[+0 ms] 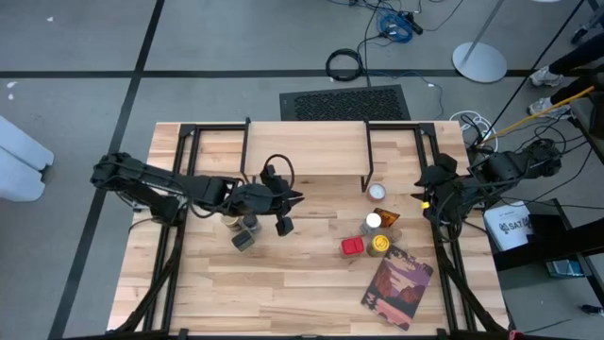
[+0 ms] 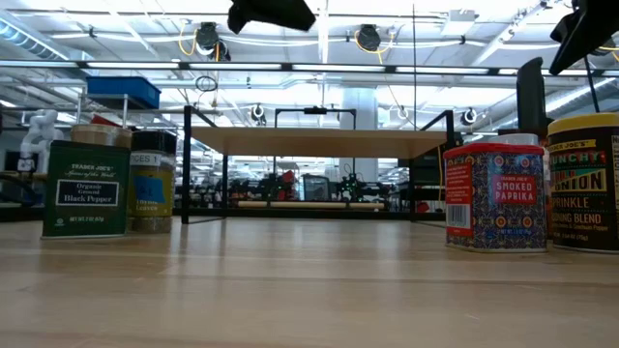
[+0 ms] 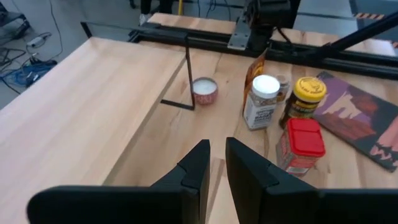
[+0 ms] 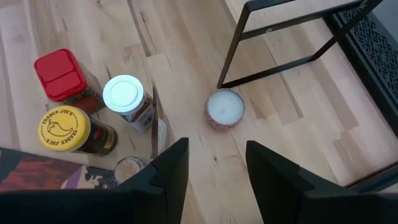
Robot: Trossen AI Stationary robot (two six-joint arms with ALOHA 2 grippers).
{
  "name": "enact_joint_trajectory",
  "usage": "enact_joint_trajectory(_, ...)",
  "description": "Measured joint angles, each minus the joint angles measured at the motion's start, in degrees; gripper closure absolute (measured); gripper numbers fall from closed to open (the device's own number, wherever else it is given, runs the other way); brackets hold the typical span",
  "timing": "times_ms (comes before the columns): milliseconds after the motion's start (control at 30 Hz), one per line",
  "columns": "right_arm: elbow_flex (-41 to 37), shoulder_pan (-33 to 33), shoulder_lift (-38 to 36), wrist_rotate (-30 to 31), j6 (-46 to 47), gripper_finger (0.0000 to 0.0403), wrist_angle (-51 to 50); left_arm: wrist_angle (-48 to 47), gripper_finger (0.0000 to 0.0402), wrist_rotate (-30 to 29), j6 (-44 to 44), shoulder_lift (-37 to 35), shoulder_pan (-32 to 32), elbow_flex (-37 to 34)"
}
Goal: Shelf spices
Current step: Put the transparent spice bottle to the center of the table
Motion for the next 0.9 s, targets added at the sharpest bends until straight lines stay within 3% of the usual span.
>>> enact_joint_trajectory(167,0.00,-0.02,0.00,2.57,-0.50,0.0256,1.11,0.21,0.0340,0.76,2.82,1.15,0.37,0.00)
enact_joint_trajectory(600,0.00,-0.01,0.00,2.24,-0.37,0.0256,1.08,6.19,0.0340,5.24,7.63,2.18,0.33,0.09)
enact_joint_trajectory(900,0.00,0.02,0.02,-3.00,-0.09,0.0256,2.35,6.25,0.0340,8.01,7.49,2.18,0.33,0.07)
